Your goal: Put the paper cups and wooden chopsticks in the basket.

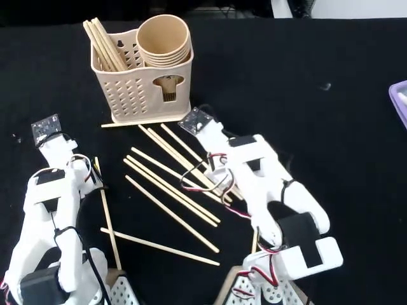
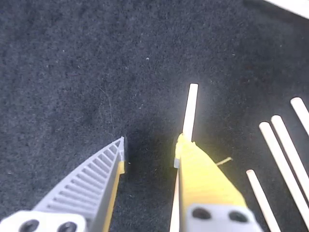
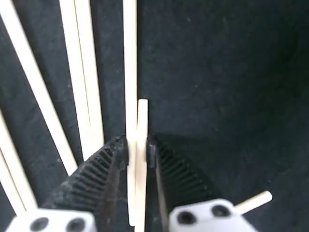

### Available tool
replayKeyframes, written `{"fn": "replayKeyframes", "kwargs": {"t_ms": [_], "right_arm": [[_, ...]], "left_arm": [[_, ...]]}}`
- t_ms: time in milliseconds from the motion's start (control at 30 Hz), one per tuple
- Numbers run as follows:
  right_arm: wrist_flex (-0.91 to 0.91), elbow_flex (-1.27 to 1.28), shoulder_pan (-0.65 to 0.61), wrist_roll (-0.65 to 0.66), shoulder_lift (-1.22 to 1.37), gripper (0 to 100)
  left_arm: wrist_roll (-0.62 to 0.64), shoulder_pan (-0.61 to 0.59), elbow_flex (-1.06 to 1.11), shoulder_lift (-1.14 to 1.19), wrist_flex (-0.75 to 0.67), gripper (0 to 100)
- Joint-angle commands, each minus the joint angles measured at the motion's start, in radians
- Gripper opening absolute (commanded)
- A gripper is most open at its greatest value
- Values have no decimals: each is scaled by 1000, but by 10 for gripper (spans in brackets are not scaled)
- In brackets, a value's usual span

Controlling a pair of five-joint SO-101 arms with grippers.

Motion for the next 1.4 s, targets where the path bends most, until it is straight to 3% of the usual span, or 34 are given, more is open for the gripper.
{"fn": "replayKeyframes", "kwargs": {"t_ms": [0, 267, 467, 733, 867, 933, 1100, 1200, 1367], "right_arm": [[58, -18, 46, 0, -117, 10], [252, -18, 40, 0, -486, 10], [235, 41, 38, 2, -613, 10], [-239, 147, -60, 38, -409, 11], [-385, 101, -103, -35, -217, 13], [-376, 65, -100, -48, -140, 44], [-235, 22, -54, -43, -82, 226], [-163, 19, -18, -34, -84, 232], [-103, 42, 57, 92, -97, 233]], "left_arm": [[-8, -2, -10, -28, -6, 177], [-8, -2, -13, -28, -6, 177], [-8, -2, -13, -28, -6, 177], [-8, -2, -10, -28, -9, 177], [-8, -2, -10, -28, -8, 177], [-8, -2, -10, -28, -8, 177], [-8, -2, -10, -28, -8, 177], [-8, -2, -10, -28, -8, 177], [-8, -2, -12, -28, -9, 177]]}}
